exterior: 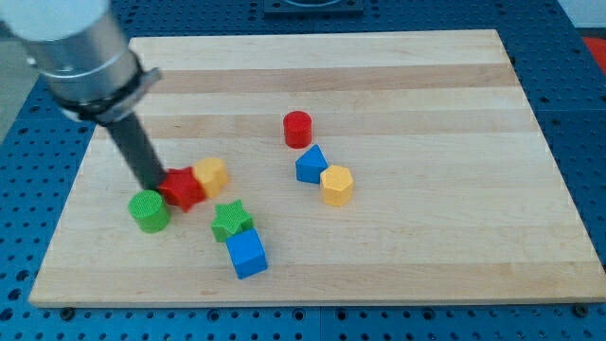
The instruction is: Slide the green circle up a bit
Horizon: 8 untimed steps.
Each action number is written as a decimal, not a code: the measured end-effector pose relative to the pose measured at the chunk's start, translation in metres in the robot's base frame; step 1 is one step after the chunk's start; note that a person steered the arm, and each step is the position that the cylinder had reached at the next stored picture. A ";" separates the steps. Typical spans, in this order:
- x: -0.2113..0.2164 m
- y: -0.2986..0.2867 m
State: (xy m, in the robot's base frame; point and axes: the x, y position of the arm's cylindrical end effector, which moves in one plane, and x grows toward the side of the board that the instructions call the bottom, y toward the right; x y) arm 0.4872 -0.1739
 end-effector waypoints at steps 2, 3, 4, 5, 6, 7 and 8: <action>-0.012 0.094; -0.016 0.072; -0.017 -0.013; -0.002 -0.085; 0.041 -0.085; 0.078 -0.044; 0.080 -0.022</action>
State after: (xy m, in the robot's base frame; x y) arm 0.5675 -0.1954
